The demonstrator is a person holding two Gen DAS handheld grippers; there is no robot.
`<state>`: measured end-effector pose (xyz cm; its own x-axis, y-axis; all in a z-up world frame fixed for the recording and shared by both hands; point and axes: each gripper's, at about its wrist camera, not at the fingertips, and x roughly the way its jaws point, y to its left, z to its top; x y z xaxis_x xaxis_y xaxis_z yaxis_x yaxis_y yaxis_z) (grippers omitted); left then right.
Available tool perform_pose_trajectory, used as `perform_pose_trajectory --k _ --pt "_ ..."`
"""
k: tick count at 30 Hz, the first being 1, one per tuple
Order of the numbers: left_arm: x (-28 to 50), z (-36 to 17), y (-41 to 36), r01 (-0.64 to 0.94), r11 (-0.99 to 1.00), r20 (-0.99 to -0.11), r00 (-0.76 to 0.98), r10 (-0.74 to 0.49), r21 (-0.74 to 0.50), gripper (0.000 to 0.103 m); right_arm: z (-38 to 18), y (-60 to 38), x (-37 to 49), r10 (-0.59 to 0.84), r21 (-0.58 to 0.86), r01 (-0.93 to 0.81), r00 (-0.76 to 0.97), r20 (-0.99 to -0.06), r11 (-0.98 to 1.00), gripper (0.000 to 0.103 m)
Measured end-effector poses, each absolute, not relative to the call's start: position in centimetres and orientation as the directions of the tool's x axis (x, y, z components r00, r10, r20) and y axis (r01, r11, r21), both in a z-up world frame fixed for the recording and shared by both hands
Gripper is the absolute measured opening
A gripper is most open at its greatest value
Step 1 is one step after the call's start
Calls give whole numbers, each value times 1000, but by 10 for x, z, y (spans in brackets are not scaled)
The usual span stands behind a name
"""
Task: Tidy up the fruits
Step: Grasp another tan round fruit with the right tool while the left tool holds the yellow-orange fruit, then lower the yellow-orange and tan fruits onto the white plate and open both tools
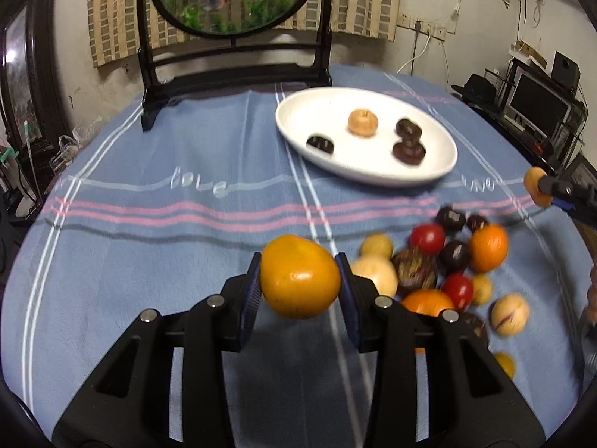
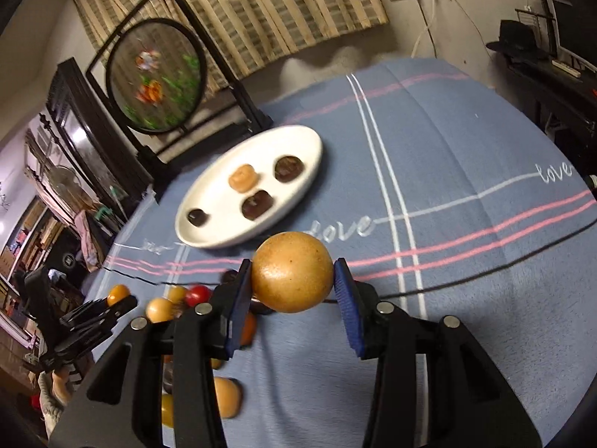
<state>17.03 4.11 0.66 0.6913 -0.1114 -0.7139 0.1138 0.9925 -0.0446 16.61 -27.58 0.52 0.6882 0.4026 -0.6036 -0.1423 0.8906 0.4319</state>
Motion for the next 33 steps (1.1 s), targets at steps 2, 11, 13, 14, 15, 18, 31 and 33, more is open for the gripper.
perform_pose_trajectory --k 2,11,13,14,15,18,31,33 --pt "182 18 35 112 993 -707 701 -97 -26 39 16 -270 171 414 433 -158 688 -596 887 44" --pt "249 47 -3 134 990 -683 718 -132 -50 39 57 -219 231 449 399 -244 682 -578 884 44" --pt "264 43 -12 142 988 -689 711 -141 -56 39 54 -209 246 458 402 -252 673 -581 880 44" --pt "270 40 -16 147 987 -692 707 -147 -59 39 48 -204 258 459 402 -253 666 -588 880 44" --pt "276 36 -19 154 986 -696 702 -155 -63 39 43 -201 266 457 397 -251 658 -599 883 44" --pt "292 19 -31 187 981 -718 675 -167 -51 39 30 -197 288 441 380 -241 633 -636 893 44" --pt "326 -11 -32 220 974 -781 600 -174 -48 39 6 -172 345 417 328 -258 598 -684 909 45" --pt "327 -12 -35 229 972 -783 597 -177 -45 39 -1 -167 350 407 312 -262 586 -701 913 45"
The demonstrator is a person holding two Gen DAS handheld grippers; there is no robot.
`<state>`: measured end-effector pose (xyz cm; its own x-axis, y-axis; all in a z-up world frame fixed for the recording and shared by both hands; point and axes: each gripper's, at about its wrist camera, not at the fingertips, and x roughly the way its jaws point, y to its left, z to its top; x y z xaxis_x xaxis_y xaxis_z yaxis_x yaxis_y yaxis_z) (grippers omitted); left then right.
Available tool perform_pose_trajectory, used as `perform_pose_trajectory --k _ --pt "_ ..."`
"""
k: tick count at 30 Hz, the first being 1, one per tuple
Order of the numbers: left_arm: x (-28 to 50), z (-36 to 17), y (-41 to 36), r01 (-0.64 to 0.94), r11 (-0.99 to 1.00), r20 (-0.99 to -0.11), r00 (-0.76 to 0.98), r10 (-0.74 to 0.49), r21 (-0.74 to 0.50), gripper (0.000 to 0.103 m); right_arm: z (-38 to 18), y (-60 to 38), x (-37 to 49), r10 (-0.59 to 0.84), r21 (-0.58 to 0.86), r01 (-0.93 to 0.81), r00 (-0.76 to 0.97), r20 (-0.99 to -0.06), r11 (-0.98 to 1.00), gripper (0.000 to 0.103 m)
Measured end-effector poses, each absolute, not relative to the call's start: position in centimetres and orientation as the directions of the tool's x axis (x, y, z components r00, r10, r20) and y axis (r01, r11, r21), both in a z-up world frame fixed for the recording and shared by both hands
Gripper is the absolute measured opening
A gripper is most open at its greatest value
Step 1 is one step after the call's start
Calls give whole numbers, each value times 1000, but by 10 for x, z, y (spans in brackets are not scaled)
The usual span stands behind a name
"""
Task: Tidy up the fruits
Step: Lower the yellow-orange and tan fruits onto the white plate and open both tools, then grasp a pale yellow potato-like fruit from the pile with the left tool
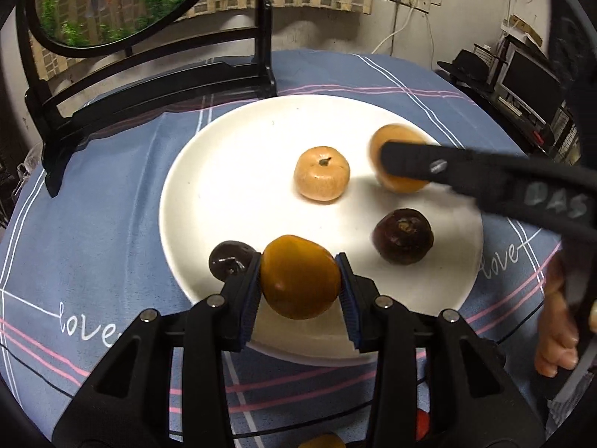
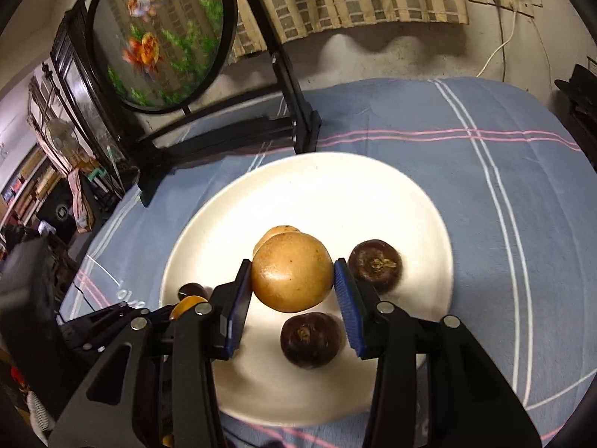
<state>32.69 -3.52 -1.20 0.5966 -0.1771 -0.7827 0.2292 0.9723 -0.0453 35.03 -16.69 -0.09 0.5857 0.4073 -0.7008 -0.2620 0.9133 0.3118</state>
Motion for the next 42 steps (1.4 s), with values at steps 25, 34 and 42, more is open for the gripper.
perform_pose_trajectory --k 25,34,42 --pt "312 16 -20 196 980 -743 650 -160 -39 51 27 -175 338 414 307 -277 641 -647 910 61" --pt "262 23 8 154 985 -726 669 -163 -79 52 45 -194 270 443 369 -258 643 -624 893 66" --pt "188 14 32 118 992 -697 709 -109 -35 66 12 -236 203 461 469 -170 634 -621 866 78"
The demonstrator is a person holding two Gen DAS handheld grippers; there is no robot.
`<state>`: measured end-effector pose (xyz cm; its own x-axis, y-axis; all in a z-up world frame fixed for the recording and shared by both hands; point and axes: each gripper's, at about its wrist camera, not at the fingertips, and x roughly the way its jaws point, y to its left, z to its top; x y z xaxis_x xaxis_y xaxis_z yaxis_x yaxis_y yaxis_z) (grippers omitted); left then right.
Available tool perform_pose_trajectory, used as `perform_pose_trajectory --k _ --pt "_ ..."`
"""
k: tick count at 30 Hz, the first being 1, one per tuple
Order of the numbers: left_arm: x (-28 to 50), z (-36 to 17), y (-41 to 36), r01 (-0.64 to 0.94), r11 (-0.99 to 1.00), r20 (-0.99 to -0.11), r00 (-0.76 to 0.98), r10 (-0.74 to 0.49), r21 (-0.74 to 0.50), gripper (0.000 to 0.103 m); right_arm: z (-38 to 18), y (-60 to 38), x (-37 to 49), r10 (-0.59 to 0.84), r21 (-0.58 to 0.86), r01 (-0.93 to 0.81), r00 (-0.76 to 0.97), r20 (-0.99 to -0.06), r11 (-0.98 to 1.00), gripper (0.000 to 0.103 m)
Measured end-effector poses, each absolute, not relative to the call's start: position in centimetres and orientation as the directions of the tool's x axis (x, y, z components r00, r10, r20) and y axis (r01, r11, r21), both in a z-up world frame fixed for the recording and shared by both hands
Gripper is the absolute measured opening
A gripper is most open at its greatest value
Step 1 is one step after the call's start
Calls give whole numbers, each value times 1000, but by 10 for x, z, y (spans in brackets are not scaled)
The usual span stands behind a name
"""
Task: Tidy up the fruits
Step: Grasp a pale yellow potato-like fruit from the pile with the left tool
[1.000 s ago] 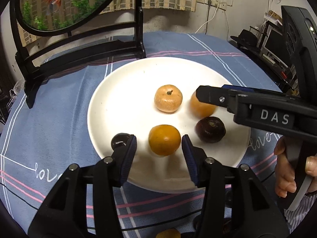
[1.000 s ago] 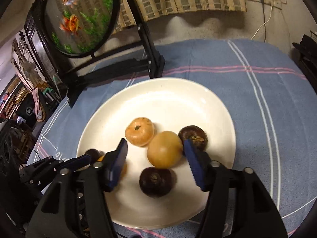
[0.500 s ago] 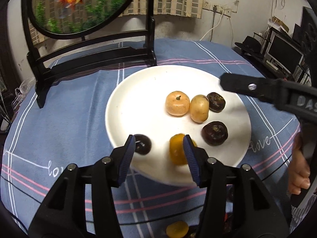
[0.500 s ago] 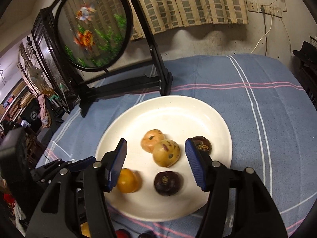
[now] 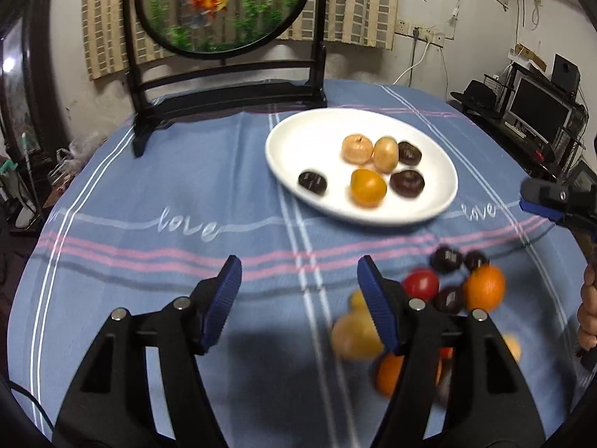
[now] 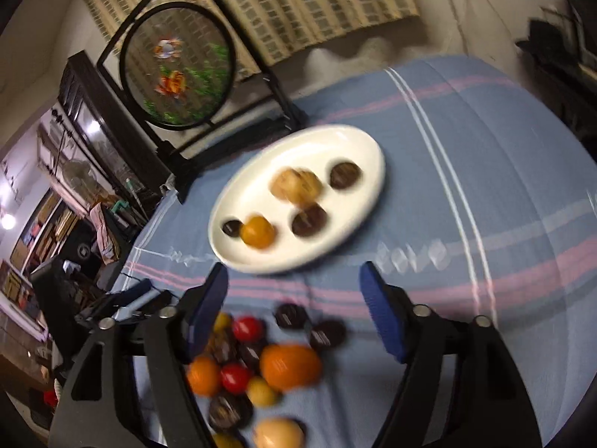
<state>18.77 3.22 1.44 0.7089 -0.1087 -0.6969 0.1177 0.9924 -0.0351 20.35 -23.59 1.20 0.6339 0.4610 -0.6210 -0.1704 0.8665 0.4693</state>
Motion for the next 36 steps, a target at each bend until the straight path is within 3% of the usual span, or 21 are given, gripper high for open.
perform_pose_trajectory --k 7,13,16,20,23,25,29,32,36 --pt "175 1 36 128 987 -719 677 -157 -94 66 -7 -268 187 497 579 -81 617 -611 812 84" --pt "174 -6 20 180 982 -737 654 -169 -65 66 -5 -267 189 495 571 -85 611 -618 817 86" --pt "175 -11 13 190 982 -749 646 -144 -25 68 -5 -266 189 494 568 -84 607 -622 818 86" --pt "173 -11 17 170 985 -738 668 -97 24 80 -3 -269 187 488 564 -85 616 -618 821 86" --pt "172 -5 34 85 994 -712 702 -7 74 79 -2 -271 186 482 563 -80 622 -616 823 86" --pt "175 -5 57 1 998 -719 694 39 55 76 -2 -272 186 484 566 -80 625 -613 820 86" --pt "174 -6 84 -52 997 -730 684 -2 -52 66 1 -273 184 494 572 -93 627 -602 815 86" --pt "171 -6 71 -5 1000 -722 692 -15 -26 65 1 -272 183 496 572 -98 627 -600 815 86" --pt "173 -15 55 42 999 -736 676 -17 16 50 1 -273 184 494 571 -95 629 -600 815 86"
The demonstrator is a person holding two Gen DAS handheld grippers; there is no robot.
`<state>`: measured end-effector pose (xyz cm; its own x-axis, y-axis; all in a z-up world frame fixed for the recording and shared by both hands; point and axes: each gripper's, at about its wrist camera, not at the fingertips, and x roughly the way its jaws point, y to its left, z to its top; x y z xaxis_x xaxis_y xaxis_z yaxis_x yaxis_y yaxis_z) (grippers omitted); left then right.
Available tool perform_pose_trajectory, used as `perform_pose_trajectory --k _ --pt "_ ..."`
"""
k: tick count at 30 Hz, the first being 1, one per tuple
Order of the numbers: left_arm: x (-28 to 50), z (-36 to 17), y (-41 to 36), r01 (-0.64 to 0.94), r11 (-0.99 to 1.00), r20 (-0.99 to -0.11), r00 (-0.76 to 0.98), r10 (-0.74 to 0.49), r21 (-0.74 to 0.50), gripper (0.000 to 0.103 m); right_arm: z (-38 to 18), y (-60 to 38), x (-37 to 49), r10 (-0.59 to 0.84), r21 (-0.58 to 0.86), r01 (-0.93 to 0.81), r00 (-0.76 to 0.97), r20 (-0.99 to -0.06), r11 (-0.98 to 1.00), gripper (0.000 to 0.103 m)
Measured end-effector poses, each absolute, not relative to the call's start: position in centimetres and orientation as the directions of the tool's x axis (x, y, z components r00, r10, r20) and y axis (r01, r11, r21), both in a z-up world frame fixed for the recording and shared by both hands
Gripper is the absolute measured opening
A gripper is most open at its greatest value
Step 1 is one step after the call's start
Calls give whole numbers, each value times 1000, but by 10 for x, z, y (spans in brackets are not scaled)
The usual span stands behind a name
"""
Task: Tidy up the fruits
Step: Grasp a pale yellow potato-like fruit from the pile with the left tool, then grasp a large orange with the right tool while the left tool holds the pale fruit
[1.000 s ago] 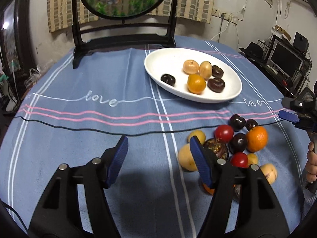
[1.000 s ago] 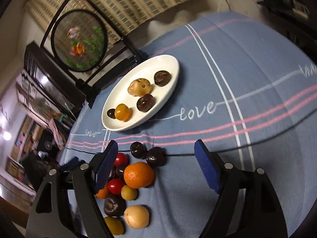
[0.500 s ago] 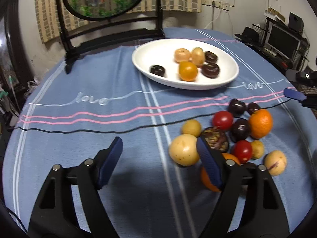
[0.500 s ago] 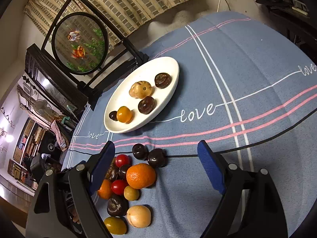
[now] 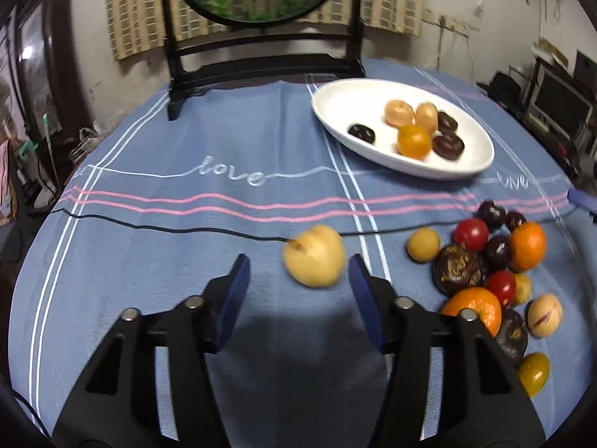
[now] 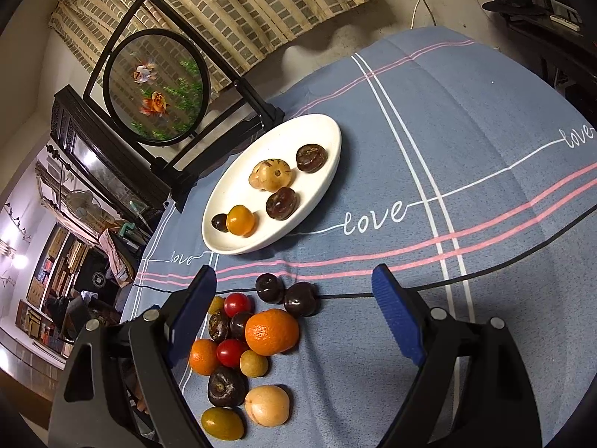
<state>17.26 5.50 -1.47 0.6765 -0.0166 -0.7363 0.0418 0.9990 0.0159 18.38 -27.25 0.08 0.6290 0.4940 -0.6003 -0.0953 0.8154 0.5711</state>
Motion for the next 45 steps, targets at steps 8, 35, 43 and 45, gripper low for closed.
perform_pose_trajectory --k 8,35,43,45 --pt "178 -20 51 40 998 -726 687 7 47 47 0 -268 185 501 568 -105 619 -605 816 86" --pt "191 -27 54 53 999 -745 666 -29 9 40 -11 -229 182 493 458 -208 534 -687 864 86" --pt "191 -28 54 54 998 -745 666 -27 13 40 -23 -208 176 470 397 -253 469 -748 882 86" --pt "190 -28 53 54 998 -745 666 -24 16 40 -30 -204 177 419 339 -250 456 -785 907 86"
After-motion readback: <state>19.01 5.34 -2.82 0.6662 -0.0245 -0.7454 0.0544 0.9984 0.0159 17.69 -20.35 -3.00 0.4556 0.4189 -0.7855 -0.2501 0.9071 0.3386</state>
